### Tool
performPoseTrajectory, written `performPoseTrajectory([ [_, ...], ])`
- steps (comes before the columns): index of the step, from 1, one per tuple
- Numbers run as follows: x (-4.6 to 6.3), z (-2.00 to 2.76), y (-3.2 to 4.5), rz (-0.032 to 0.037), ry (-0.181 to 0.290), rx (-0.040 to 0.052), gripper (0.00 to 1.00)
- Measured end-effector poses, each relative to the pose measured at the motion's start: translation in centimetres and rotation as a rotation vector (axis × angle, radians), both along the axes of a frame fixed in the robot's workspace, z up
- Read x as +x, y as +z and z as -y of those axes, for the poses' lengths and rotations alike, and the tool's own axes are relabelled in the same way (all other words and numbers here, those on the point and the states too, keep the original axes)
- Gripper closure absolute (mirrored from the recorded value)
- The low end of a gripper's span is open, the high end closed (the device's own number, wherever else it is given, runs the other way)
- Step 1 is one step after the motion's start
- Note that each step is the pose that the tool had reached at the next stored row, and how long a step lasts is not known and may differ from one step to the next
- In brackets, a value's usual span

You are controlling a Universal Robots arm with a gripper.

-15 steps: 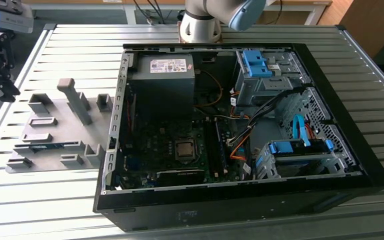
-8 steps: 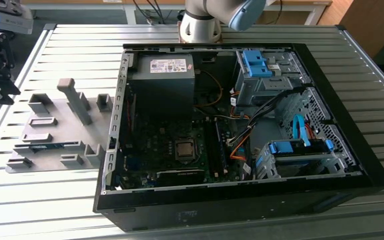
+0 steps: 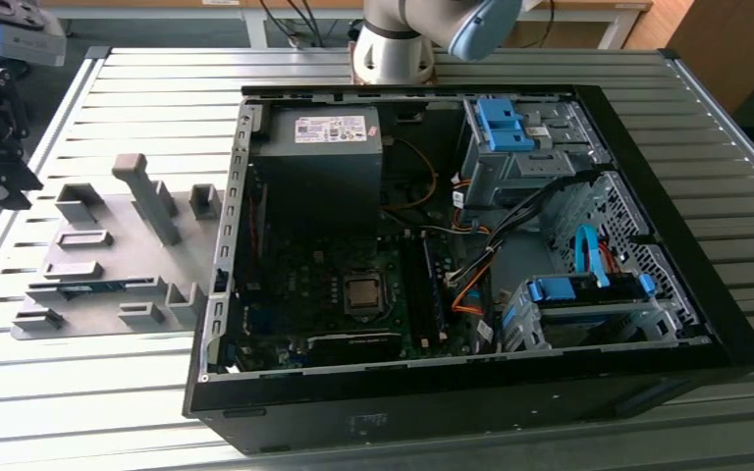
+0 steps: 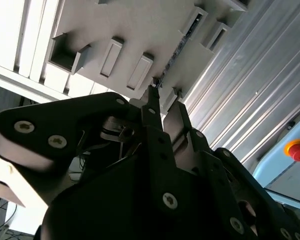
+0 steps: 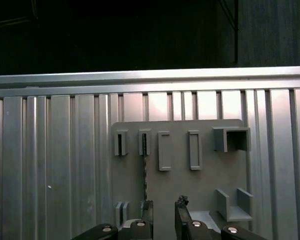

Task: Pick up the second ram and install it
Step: 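Pick up the second ram and move it above second insertion slot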

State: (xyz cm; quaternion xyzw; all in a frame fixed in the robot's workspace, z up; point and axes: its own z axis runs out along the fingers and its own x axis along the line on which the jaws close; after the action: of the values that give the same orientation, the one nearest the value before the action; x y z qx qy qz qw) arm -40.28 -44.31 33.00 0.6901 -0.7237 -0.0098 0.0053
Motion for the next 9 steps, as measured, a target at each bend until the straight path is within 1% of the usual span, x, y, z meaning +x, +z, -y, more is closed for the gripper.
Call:
performPoseTrajectory([
  [1, -0.1, 0.0, -0.05, 0.0068, 0.0, -0.0006, 0.69],
  [2, -0.2, 0.0, -0.18, 0.011, 0.0, -0.0007, 0.69],
  [4, -0.3, 0.0, -0.51, 0.0116, 0.0, 0.0005, 0.69],
  [9, -0.6, 0.08, -1.05, 0.0115, -0.002, 0.0054, 0.69],
])
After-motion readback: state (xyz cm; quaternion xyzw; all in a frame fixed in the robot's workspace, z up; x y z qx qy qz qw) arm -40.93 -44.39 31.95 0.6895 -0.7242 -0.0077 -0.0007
